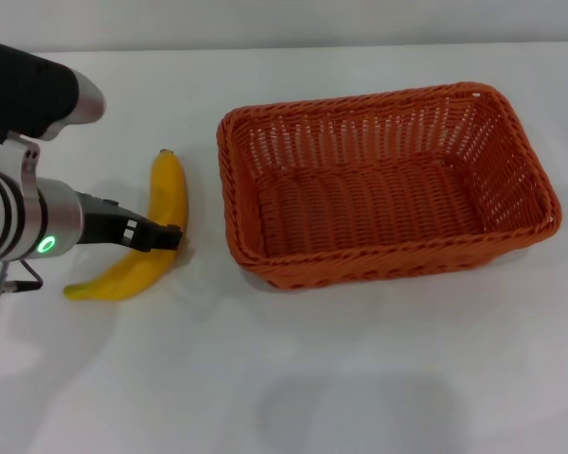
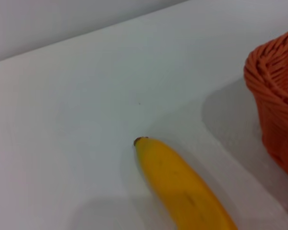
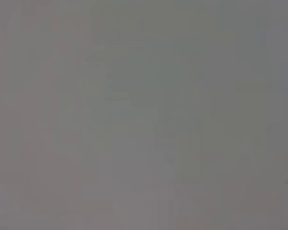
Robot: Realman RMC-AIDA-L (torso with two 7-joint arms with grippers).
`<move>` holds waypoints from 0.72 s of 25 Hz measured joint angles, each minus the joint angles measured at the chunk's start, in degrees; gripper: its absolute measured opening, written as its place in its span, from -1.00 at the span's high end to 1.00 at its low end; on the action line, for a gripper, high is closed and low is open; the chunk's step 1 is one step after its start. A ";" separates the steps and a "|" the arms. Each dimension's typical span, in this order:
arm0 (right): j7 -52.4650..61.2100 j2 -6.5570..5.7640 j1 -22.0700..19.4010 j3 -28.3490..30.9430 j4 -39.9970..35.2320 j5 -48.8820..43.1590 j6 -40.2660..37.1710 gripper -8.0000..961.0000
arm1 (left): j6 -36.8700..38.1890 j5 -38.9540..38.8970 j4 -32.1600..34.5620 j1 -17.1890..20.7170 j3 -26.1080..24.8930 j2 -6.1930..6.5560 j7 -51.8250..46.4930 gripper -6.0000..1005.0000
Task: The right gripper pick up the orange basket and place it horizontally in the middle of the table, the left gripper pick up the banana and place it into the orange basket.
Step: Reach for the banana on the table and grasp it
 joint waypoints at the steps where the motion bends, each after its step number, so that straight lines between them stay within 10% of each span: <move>1: 0.00 0.05 -0.02 -0.02 -0.04 0.00 0.01 -0.67 | -0.36 -0.02 -0.51 -0.04 0.01 0.00 0.00 -0.59; 18: 0.09 0.21 0.03 -0.17 -0.32 0.00 0.19 -0.67 | -3.68 -0.27 -3.68 -0.73 0.01 0.00 -0.11 -0.59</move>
